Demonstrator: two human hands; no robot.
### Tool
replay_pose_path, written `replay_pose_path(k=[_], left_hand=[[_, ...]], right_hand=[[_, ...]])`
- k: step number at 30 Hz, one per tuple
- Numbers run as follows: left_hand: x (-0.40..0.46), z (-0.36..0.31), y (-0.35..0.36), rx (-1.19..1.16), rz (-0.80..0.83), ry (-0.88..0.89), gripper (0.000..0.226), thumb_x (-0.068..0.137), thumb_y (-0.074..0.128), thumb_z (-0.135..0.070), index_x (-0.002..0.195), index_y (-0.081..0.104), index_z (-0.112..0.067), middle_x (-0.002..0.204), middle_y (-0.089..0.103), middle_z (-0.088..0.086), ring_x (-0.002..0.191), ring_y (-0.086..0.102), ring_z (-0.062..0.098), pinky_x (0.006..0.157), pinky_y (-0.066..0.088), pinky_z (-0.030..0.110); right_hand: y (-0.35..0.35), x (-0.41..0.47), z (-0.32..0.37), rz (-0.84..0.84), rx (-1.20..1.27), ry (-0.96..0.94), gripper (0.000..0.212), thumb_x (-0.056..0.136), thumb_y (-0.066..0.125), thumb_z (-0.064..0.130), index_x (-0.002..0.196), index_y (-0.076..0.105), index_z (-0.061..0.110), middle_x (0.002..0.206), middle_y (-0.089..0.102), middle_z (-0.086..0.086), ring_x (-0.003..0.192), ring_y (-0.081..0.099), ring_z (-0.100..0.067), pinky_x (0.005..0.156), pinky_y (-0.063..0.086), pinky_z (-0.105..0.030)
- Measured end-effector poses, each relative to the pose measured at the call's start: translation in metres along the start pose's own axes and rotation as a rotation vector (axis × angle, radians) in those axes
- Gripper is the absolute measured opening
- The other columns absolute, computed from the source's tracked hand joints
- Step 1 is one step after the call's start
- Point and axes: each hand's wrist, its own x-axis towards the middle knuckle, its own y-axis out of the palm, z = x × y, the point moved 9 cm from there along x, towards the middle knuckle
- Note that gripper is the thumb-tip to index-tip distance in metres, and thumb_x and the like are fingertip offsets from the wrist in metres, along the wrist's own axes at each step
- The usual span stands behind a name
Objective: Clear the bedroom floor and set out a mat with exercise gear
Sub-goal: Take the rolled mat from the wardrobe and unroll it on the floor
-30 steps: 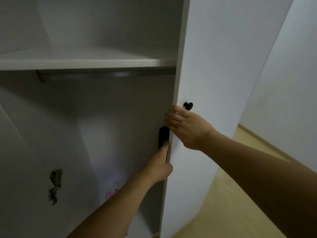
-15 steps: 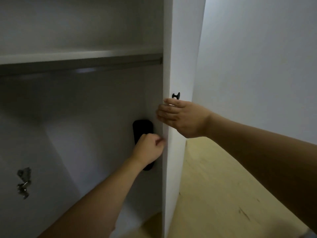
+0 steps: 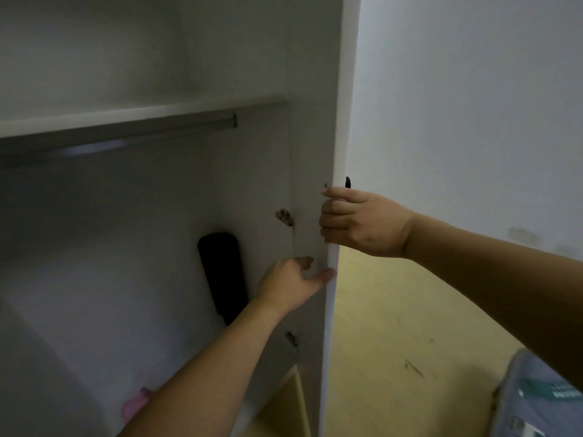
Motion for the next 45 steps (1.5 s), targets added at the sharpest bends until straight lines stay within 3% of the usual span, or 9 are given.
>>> replay_pose_path(k=[3,10,17,22,25,32,37,40,45], left_hand=[[0.016,-0.024,0.013,0.119,0.017,0.030,0.102,0.073,0.046,-0.084,0.151,0.029,-0.020,0.145,0.049,0.003,0.128,0.051,0.023,0.094,0.048,0.032],[0.067,-0.068,0.052,-0.002,0.121,0.139,0.124,0.071,0.061,-0.076,0.155,-0.007,-0.017,0.164,-0.001,-0.003,0.148,0.016,0.013,0.114,0.027,0.032],[0.138,-0.081,0.059,0.057,0.113,0.288,0.105,0.085,0.063,-0.055,0.153,-0.013,-0.030,0.160,-0.023,-0.011,0.150,0.005,0.017,0.120,0.021,0.040],[0.182,-0.082,0.064,0.301,0.089,0.437,0.094,0.089,0.053,-0.056,0.151,-0.016,-0.038,0.156,-0.032,-0.008,0.147,-0.022,0.021,0.121,0.008,0.049],[0.205,-0.084,0.062,0.430,-0.075,0.530,0.093,0.088,0.038,-0.068,0.147,-0.026,-0.036,0.158,-0.030,0.003,0.146,-0.025,0.027,0.120,0.001,0.051],[0.224,-0.085,0.070,0.425,-0.378,0.648,0.095,0.084,0.042,-0.066,0.155,-0.006,-0.024,0.157,0.009,0.021,0.144,0.015,0.044,0.112,0.029,0.059],[0.222,-0.081,0.071,0.468,-0.408,0.706,0.092,0.088,0.045,-0.065,0.156,-0.001,-0.024,0.160,0.003,0.016,0.144,0.017,0.042,0.113,0.028,0.058],[0.221,-0.067,0.063,0.548,-0.387,0.770,0.086,0.090,0.044,-0.061,0.155,-0.001,-0.028,0.162,0.001,0.009,0.145,0.018,0.036,0.113,0.026,0.058],[0.220,0.002,0.029,0.588,-0.316,0.503,0.082,0.089,0.041,-0.054,0.154,-0.006,-0.035,0.158,0.018,0.008,0.145,0.019,0.031,0.117,0.017,0.055]], right_hand=[[0.007,-0.026,-0.007,0.023,0.023,0.007,0.025,0.095,0.049,0.015,0.100,0.074,0.015,0.103,0.070,-0.001,0.109,0.060,-0.024,0.119,0.013,-0.040],[0.033,-0.074,-0.036,0.271,0.023,0.194,0.048,0.090,0.029,0.015,0.100,0.076,0.012,0.119,0.068,-0.010,0.118,0.060,-0.028,0.117,0.013,-0.041],[0.082,-0.099,-0.078,0.393,-0.075,0.503,0.050,0.084,0.042,0.029,0.126,0.063,0.014,0.141,0.051,-0.014,0.133,0.046,-0.032,0.115,0.024,-0.046],[0.131,-0.119,-0.116,0.511,-0.087,0.732,0.085,0.078,0.069,0.042,0.150,0.030,0.017,0.159,0.020,-0.009,0.147,0.019,-0.031,0.119,0.007,-0.051],[0.143,-0.124,-0.122,0.420,-0.105,0.730,0.100,0.066,0.079,0.045,0.150,0.032,0.017,0.158,0.024,-0.008,0.146,0.017,-0.029,0.119,0.005,-0.048],[0.153,-0.129,-0.122,0.338,-0.117,0.691,0.098,0.068,0.075,0.051,0.149,0.033,0.015,0.157,0.026,-0.008,0.145,0.018,-0.027,0.119,0.010,-0.048],[0.167,-0.112,-0.095,0.460,-0.031,0.639,0.089,0.074,0.070,0.045,0.148,0.035,0.010,0.154,0.033,-0.012,0.144,0.025,-0.034,0.115,0.004,-0.062],[0.179,-0.091,-0.066,0.464,0.073,0.568,0.071,0.083,0.055,0.033,0.146,0.037,0.007,0.152,0.036,-0.014,0.143,0.029,-0.033,0.118,-0.007,-0.053],[0.217,-0.048,-0.029,0.571,0.258,0.465,0.078,0.088,0.052,0.050,0.149,0.029,0.008,0.155,0.029,-0.016,0.145,0.021,-0.034,0.117,-0.008,-0.054]])
